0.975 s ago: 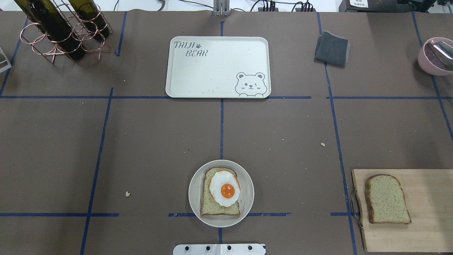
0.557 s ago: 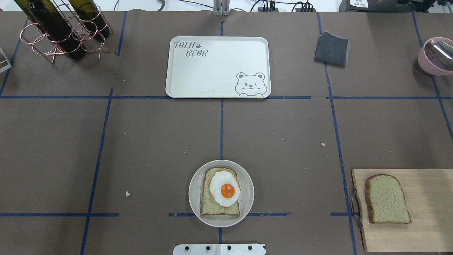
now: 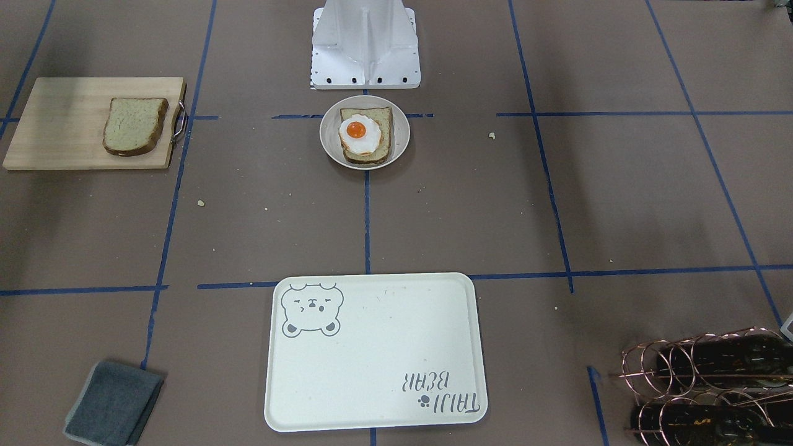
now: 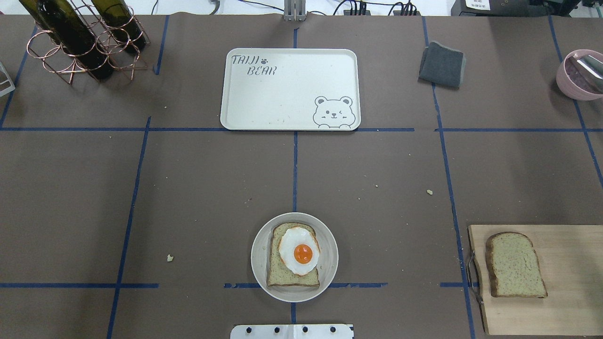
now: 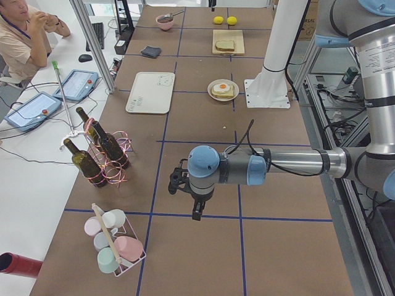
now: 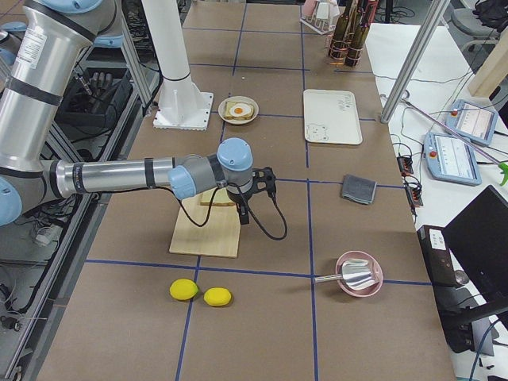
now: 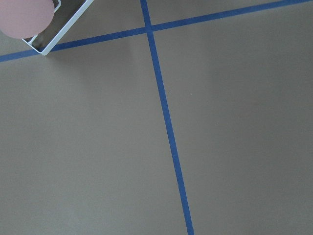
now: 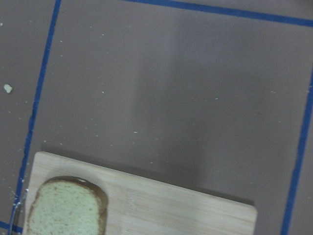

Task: Make sandwich and place on tray

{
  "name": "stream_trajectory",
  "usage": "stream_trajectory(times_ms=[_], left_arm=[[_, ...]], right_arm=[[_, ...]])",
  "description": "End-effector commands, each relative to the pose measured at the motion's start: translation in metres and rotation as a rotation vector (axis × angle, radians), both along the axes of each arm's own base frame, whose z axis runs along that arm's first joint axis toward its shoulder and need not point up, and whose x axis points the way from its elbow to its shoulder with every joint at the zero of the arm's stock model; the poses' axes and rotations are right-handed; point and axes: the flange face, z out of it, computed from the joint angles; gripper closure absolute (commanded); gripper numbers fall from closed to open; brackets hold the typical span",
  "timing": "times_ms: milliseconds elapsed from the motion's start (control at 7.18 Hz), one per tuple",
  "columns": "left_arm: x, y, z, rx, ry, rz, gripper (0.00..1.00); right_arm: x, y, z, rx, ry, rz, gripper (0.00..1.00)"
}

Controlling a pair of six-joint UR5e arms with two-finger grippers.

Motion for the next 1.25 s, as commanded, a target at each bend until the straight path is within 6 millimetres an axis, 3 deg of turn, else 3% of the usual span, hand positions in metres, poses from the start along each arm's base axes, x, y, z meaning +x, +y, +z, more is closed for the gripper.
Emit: stream_trajectory(times_ms=[0, 279, 418, 557, 836, 1115], left_arm=[[0.0, 0.0, 0.0, 0.001, 0.0, 0.001, 0.0], [0.0, 0.0, 0.001, -0.001, 0.0, 0.001, 0.0], [0.0, 0.0, 0.001, -0.001, 0.0, 0.001, 0.0], [0.0, 0.0, 0.001, -0.001, 0.0, 0.001, 0.0], [0.0, 0.001, 0.001, -0.002, 0.0, -0.001, 0.0], [0.0, 0.0, 0.001, -0.002, 0.0, 0.001, 0.0]], right_arm=[[-0.058, 0.022, -0.008, -0.084, -0.051, 0.12, 0.0], [-0.095, 0.041, 0.019, -0.069, -0.087, 0.176, 0.01], [-0.115, 0.053, 0.022, -0.079, -0.075, 0.189, 0.03], [-0.131, 0.072, 0.039, -0.063, -0.089, 0.221, 0.04], [-0.15, 0.087, 0.051, -0.052, -0.122, 0.232, 0.12], [-0.153, 0.089, 0.05, -0.053, -0.124, 0.23, 0.31]])
